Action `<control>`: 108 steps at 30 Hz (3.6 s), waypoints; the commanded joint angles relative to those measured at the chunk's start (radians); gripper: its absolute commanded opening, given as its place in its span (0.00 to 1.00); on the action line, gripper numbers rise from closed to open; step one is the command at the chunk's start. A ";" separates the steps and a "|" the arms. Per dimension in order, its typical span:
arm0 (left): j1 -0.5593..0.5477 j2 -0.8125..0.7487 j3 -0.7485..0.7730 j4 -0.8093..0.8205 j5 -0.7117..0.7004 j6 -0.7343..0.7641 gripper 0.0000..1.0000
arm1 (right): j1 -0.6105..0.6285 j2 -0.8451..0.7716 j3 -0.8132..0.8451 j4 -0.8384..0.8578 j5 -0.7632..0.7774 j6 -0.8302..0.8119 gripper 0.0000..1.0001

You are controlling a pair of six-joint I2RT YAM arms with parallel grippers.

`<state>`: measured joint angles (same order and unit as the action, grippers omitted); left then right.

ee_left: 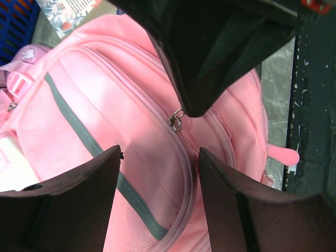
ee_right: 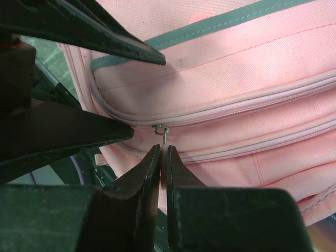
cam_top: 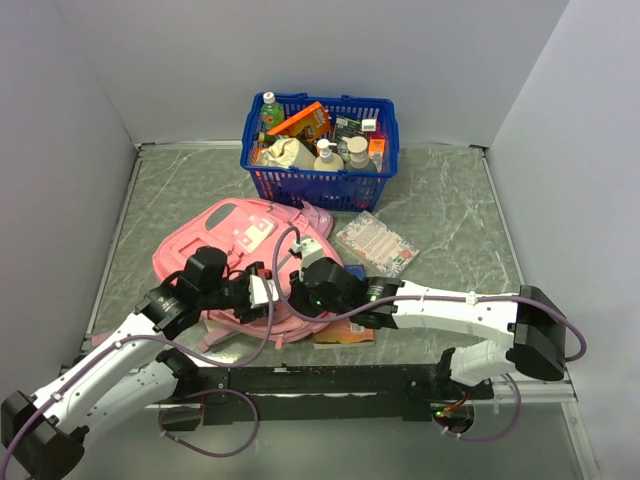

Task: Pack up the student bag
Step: Zip the student bag at the center of the board.

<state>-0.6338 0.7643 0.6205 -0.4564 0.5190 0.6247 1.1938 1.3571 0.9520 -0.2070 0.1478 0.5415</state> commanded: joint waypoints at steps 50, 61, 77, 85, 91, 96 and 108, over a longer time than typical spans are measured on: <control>-0.003 -0.234 0.133 -0.566 -0.204 0.176 0.21 | -0.396 0.224 0.173 0.184 -0.033 -0.279 0.00; -0.007 0.111 0.346 -0.193 -0.101 -0.275 0.99 | -0.367 0.175 0.056 0.236 -0.083 -0.221 0.00; -0.216 0.383 0.222 0.093 -0.444 -0.480 0.96 | -0.353 0.100 0.016 0.271 -0.125 -0.195 0.00; -0.224 0.405 0.145 0.174 -0.666 -0.439 0.99 | -0.370 0.065 -0.005 0.304 -0.211 -0.163 0.00; -0.221 0.417 0.139 0.225 -0.673 -0.396 0.66 | -0.373 0.030 -0.036 0.314 -0.254 -0.150 0.00; -0.221 0.417 0.180 0.185 -0.695 -0.361 0.14 | -0.387 0.040 -0.036 0.302 -0.271 -0.163 0.00; -0.221 0.270 0.304 -0.320 -0.162 -0.014 0.01 | -0.453 0.125 0.028 0.294 -0.260 -0.206 0.00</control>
<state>-0.8448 1.1404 0.8612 -0.4820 0.0399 0.3435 0.7803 1.4708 0.9165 0.0345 -0.1287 0.3702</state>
